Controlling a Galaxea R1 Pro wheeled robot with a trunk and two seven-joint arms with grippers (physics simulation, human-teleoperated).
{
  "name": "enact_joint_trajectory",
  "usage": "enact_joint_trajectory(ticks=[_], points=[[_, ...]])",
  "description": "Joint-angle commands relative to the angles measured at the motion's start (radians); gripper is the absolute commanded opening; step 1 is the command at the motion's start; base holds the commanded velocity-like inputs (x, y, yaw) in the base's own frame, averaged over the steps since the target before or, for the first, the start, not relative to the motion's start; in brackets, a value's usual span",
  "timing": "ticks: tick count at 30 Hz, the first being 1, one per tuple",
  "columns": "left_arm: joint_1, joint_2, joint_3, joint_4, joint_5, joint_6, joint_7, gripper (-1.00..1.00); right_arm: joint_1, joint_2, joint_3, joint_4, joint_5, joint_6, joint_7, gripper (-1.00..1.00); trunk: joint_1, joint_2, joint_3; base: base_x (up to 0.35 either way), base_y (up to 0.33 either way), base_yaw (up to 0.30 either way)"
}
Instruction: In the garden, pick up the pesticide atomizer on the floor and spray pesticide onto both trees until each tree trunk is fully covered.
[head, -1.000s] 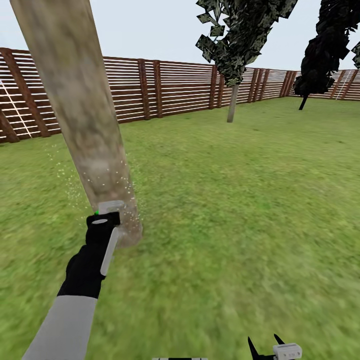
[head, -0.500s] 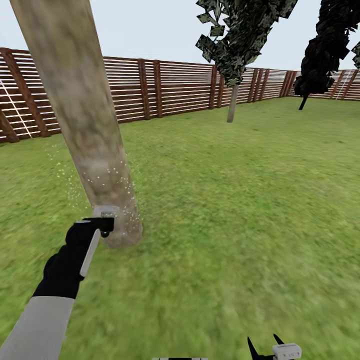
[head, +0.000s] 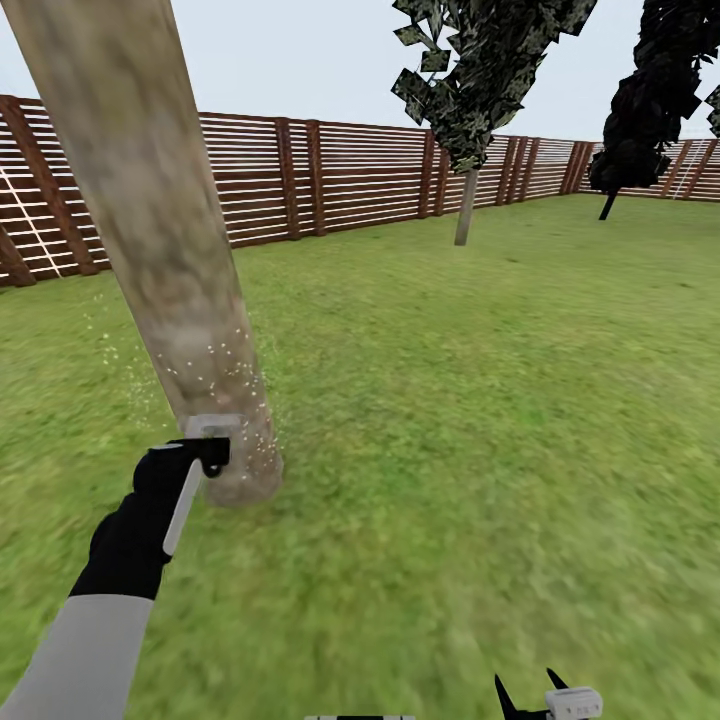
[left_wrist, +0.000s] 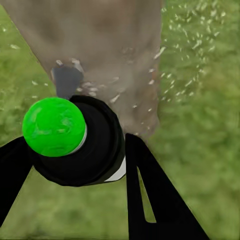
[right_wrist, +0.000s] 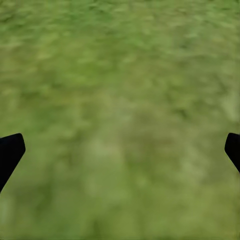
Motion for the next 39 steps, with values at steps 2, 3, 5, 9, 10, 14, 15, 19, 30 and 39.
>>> enact_joint_trajectory(ticks=[2, 3, 5, 9, 10, 14, 15, 19, 30, 39], points=[[0.001, 0.015, 0.052, 0.004, 0.005, -0.007, -0.004, -1.0, 0.0, 0.0, 0.0, 0.0, 0.0, 0.0, 0.0, 1.0, 0.0, 0.0, 0.0, 0.0, 0.0, 0.0], [0.002, 0.03, 0.057, 0.013, 0.007, -0.008, -0.004, -1.0, 0.0, 0.0, 0.0, 0.0, 0.0, 0.0, 0.0, 1.0, 0.0, 0.0, 0.0, 0.0, 0.0, 0.0], [0.002, 0.055, 0.06, 0.059, 0.012, -0.008, -0.006, -1.0, 0.0, 0.0, 0.0, 0.0, 0.0, 0.0, 0.0, 1.0, 0.0, 0.0, 0.0, 0.0, 0.0, 0.0], [0.001, 0.073, 0.056, 0.124, 0.007, -0.058, -0.094, -1.0, 0.001, 0.0, 0.0, 0.0, 0.0, 0.0, 0.0, 1.0, 0.0, 0.0, 0.0, 0.0, 0.0, 0.0], [0.0, 0.074, 0.058, 0.162, 0.003, -0.07, -0.1, -1.0, 0.0, 0.0, 0.0, 0.0, 0.0, 0.0, 0.0, 1.0, 0.0, 0.0, 0.0, 0.0, 0.0, 0.0], [-0.036, 0.12, 0.06, 0.204, 0.006, -0.071, -0.105, -1.0, 0.0, 0.0, 0.0, 0.0, 0.0, 0.0, 0.0, 1.0, 0.0, 0.0, 0.0, 0.0, 0.0, 0.0], [-0.054, 0.134, 0.061, 0.202, 0.006, -0.068, -0.105, -1.0, 0.0, 0.0, 0.0, 0.0, 0.0, 0.0, 0.0, 1.0, 0.0, 0.0, 0.0, 0.0, 0.0, 0.0], [-0.079, 0.204, 0.08, 0.216, 0.008, -0.066, -0.106, -1.0, 0.0, 0.0, 0.0, 0.0, 0.0, 0.0, 0.0, 1.0, 0.0, 0.0, 0.0, 0.0, 0.0, 0.0], [-0.071, 0.224, 0.096, 0.312, 0.01, -0.084, -0.107, -1.0, 0.0, 0.0, 0.0, 0.0, 0.0, 0.0, 0.0, 1.0, 0.0, 0.0, 0.0, 0.0, 0.0, 0.0], [-0.071, 0.222, 0.087, 0.312, 0.012, -0.085, -0.107, -1.0, 0.0, 0.0, 0.0, 0.0, 0.0, 0.0, 0.0, 1.0, 0.0, 0.0, 0.0, 0.028, 0.129, 0.0]])
